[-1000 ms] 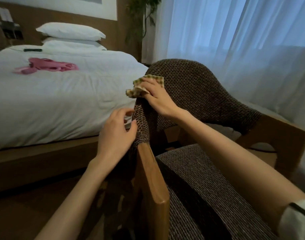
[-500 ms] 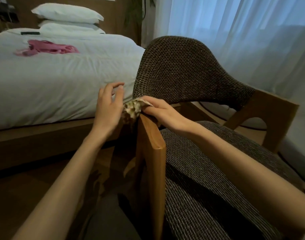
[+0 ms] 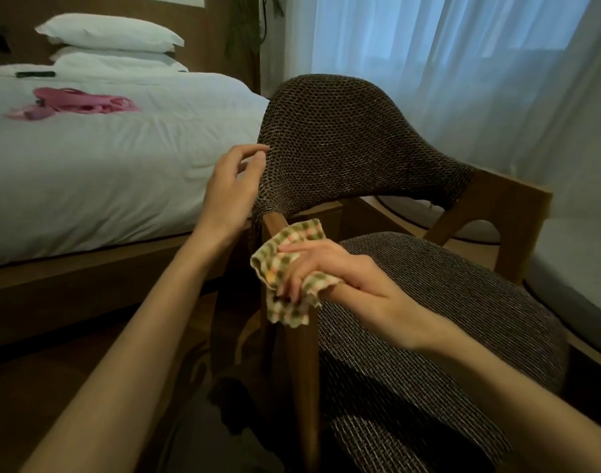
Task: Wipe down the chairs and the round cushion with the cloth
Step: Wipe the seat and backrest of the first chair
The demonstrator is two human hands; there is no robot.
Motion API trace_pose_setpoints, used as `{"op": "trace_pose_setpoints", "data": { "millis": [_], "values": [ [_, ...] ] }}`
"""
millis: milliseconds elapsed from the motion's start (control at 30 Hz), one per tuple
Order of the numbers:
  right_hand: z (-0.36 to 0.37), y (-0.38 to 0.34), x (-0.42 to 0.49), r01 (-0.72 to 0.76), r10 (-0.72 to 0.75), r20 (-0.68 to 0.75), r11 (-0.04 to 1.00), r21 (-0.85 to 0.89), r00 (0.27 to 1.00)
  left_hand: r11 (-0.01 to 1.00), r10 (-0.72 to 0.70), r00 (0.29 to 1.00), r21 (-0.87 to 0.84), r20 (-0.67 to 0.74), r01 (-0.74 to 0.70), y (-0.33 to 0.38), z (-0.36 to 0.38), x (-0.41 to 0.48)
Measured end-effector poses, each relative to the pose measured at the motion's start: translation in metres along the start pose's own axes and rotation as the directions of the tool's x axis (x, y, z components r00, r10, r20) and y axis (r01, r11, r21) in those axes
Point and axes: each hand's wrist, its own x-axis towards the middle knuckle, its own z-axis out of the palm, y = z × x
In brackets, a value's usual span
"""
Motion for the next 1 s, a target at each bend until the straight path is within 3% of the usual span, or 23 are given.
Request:
{"op": "trace_pose_setpoints", "data": {
  "millis": [267,400,533,733,833,900,1000],
  "values": [
    [0.007,0.003,-0.002,0.097,-0.102,-0.116,0.994,-0.05,0.988,0.999,0.027,0.992,0.017,0.12,-0.03,0.0,0.016,0.002],
    [0.013,0.02,0.019,-0.006,0.035,-0.219,0.991,0.135,0.975,1.0,-0.004,0.999,-0.005,0.053,0.004,0.004,0.012,0.016],
    [0.024,0.027,0.025,-0.097,0.209,-0.336,0.942,0.322,0.919,1.0,-0.008,1.0,-0.01,0.011,0.008,0.007,0.006,0.027],
    [0.022,0.02,-0.023,-0.07,0.215,-0.405,0.936,0.344,0.889,1.0,-0.008,0.998,0.011,0.062,0.007,0.014,0.023,0.031],
    [0.001,0.017,-0.04,-0.138,0.279,-0.393,0.927,0.35,0.876,0.998,0.02,0.992,0.054,0.128,-0.027,0.028,0.043,0.036],
    [-0.021,0.025,-0.045,-0.237,0.416,-0.461,0.887,0.397,0.784,0.996,0.041,0.985,0.067,0.17,-0.053,0.041,0.058,0.043],
    [-0.064,0.044,-0.048,-0.262,0.624,-0.548,0.759,0.597,0.557,0.982,0.105,0.963,0.127,0.248,-0.14,0.06,0.081,0.058]
  ]
}}
